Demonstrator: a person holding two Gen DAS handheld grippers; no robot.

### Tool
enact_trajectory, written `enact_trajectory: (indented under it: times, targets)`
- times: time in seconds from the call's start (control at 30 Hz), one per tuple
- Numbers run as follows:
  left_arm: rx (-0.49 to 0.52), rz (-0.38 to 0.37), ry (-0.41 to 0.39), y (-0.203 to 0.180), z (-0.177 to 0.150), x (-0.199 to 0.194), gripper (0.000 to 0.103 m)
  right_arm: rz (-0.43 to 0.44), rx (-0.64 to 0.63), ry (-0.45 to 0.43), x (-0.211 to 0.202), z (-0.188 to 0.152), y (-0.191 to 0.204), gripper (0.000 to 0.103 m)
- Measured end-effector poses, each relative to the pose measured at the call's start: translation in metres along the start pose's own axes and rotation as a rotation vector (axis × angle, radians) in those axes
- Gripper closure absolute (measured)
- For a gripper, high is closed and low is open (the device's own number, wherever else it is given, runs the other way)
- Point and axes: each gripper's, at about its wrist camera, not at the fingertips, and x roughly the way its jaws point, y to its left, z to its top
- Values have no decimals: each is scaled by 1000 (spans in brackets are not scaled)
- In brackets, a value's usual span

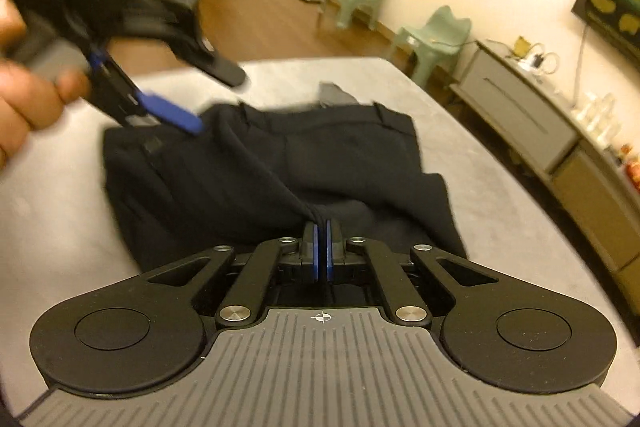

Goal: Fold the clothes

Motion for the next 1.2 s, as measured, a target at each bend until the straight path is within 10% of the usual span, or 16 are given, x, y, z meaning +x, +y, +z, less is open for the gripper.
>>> enact_trajectory:
  times: [0.1,0.87,0.93,1.0,1.13,1.2]
  targets:
    - [8,3,0,-3,-3,0,36,50,12,33,1,-6,-4,76]
    - [47,26,23,-9,-4,7,35,-34,-303,108,48,-8,50,66]
    - [52,30,24,-9,-4,8,35,-92,-360,128,52,-12,55,70]
    - [56,32,22,-9,-4,8,35,-129,-380,163,59,-12,54,103]
    - [60,-7,-2,-11,-3,2,33,-287,-80,-157,-5,13,7,103]
    - [63,-27,2,-14,-4,4,32,-264,-6,-173,-20,10,-3,103]
